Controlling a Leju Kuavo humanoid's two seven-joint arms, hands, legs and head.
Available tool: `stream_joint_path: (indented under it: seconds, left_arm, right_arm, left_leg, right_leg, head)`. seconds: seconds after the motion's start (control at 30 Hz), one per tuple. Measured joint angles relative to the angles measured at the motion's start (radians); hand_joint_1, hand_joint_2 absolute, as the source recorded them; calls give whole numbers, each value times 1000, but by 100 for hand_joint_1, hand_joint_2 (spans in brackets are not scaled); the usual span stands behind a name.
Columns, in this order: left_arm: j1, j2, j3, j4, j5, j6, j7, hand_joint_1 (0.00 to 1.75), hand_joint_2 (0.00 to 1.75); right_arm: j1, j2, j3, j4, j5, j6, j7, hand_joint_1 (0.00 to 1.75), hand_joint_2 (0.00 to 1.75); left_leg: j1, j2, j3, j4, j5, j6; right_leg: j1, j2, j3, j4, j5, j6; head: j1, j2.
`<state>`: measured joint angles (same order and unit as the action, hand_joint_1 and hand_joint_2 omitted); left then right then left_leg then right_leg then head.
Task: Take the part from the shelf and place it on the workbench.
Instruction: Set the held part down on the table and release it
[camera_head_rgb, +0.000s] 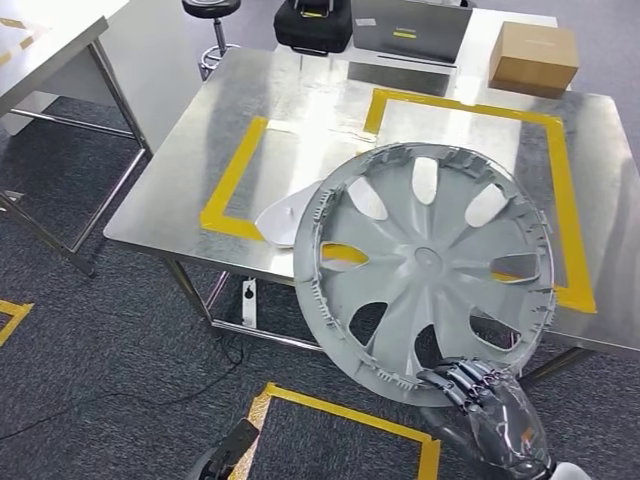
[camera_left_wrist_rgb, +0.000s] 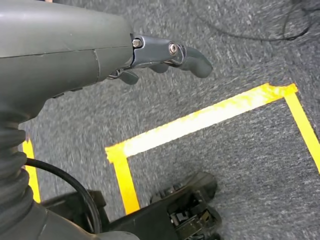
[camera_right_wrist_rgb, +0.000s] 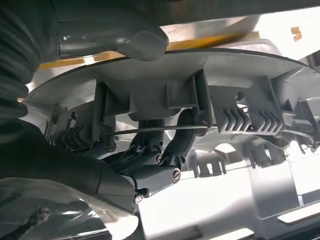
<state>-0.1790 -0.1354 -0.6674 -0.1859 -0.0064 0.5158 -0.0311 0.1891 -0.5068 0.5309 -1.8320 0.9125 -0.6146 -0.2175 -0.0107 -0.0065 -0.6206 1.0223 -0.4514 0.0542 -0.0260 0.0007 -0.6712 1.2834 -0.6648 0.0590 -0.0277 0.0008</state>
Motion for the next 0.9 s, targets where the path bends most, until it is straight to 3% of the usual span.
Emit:
stream_joint_path:
  seconds: [0.03, 0.07, 0.13, 0.17, 0.2, 0.33, 0.4, 0.47, 0.5, 0.53, 0.57, 0.63, 0.67, 0.7, 0.8, 0.87, 0.9]
  left_arm:
    - [-3, 1, -3, 0, -4, 0, 2, 0, 175]
    - [-5, 2, -6, 0, -10, 1, 4, 0, 175]
    - [-8, 4, -13, -1, -24, 4, 4, 0, 175]
    - [-10, 4, -18, -1, -33, 3, 3, 0, 175]
    - [-13, 4, -23, -1, -43, 0, 1, 0, 175]
    - [-25, 5, -42, -1, -73, -33, -7, 0, 175]
    - [-30, 6, -49, -3, -81, -60, -9, 0, 175]
    - [-31, 6, -52, -4, -85, -82, -9, 0, 175]
    - [-30, 6, -53, -4, -88, -89, -9, 0, 175]
    - [-30, 6, -53, -4, -91, -94, -9, 0, 175]
    - [-31, 6, -53, -4, -95, -98, -9, 0, 175]
    - [-34, 6, -55, -6, -104, -104, -9, 0, 175]
    - [-36, 6, -56, -6, -108, -107, -9, 0, 175]
    - [-36, 6, -57, -7, -112, -111, -9, 0, 175]
    - [-35, 5, -59, -8, -125, -122, -8, 0, 175]
    - [-37, 4, -59, -9, -131, -127, -8, 0, 175]
    - [-39, 3, -59, -9, -133, -128, -8, 0, 175]
  right_arm:
    - [-12, 4, -3, 12, -2, 11, -12, 175, 175]
    - [-23, 9, -6, 23, -4, 25, -23, 175, 175]
    - [-62, 17, -10, 53, -11, 62, -49, 175, 175]
    - [-91, 22, -12, 73, -21, 86, -64, 175, 175]
    - [-126, 29, -13, 100, -35, 110, -82, 175, 175]
    - [-295, 69, -14, 239, -85, 191, -125, 175, 175]
    - [-378, 92, -15, 310, -104, 215, -131, 175, 175]
    - [-445, 114, -17, 373, -118, 231, -135, 175, 175]
    - [-479, 125, -18, 406, -123, 239, -136, 175, 175]
    - [-515, 139, -18, 445, -128, 248, -138, 175, 175]
    - [-551, 153, -18, 484, -134, 258, -138, 175, 175]
    - [-614, 177, -19, 552, -149, 278, -135, 175, 175]
    - [-643, 187, -20, 581, -157, 289, -133, 175, 175]
    - [-676, 197, -21, 611, -166, 299, -132, 175, 175]
    - [-773, 231, -27, 726, -197, 328, -121, 175, 175]
    - [-831, 256, -34, 806, -212, 339, -115, 175, 175]
    - [-857, 266, -36, 842, -216, 342, -114, 175, 175]
  left_leg:
    - [0, -1, 2, 0, -1, 0]
    - [0, -3, 4, 1, -3, -1]
    - [-2, -7, 6, 6, -8, -8]
    - [-4, -8, 3, 10, -9, -12]
    - [-6, -7, 0, 13, -9, -17]
    - [-5, -4, -12, 32, -18, -37]
    - [-1, -4, -50, 115, -63, -50]
    - [4, -4, -110, 241, -112, -59]
    - [6, -4, -130, 280, -119, -60]
    - [7, -4, -136, 286, -108, -59]
    - [7, -4, -124, 256, -80, -57]
    - [5, -4, -71, 134, -10, -48]
    - [3, -3, -47, 79, 10, -44]
    - [2, -3, -33, 43, 17, -40]
    - [1, -3, -26, 15, 10, -29]
    - [5, -3, -21, 5, 14, -18]
    - [6, -3, -19, 2, 15, -14]
  right_leg:
    - [0, 0, -6, -7, 23, 1]
    - [-1, 0, 5, -48, 60, 1]
    - [-1, 0, 57, -177, 132, 1]
    - [-1, 1, 78, -223, 149, -2]
    - [0, 3, 89, -249, 154, -6]
    - [-1, 8, 90, -258, 158, -27]
    - [-4, 5, 92, -260, 161, -35]
    - [-3, 2, 92, -259, 161, -39]
    - [-3, 1, 92, -259, 160, -39]
    - [-2, 1, 93, -259, 160, -40]
    - [-2, 2, 94, -259, 160, -39]
    - [-1, 2, 98, -259, 157, -38]
    - [1, 1, 97, -259, 156, -35]
    - [2, 1, 95, -258, 156, -32]
    - [3, -1, 86, -261, 155, -18]
    - [2, -2, 69, -231, 131, -12]
    - [2, -2, 45, -186, 106, -11]
  head:
    - [0, 0]
    - [0, 0]
    - [1, 0]
    - [1, 0]
    - [0, 0]
    - [-1, 0]
    - [-5, 0]
    - [-7, 0]
    - [-7, 0]
    - [-8, 0]
    - [-8, 0]
    - [-10, 0]
    - [-10, 0]
    - [-10, 0]
    - [-9, 0]
    - [-8, 0]
    - [-8, 0]
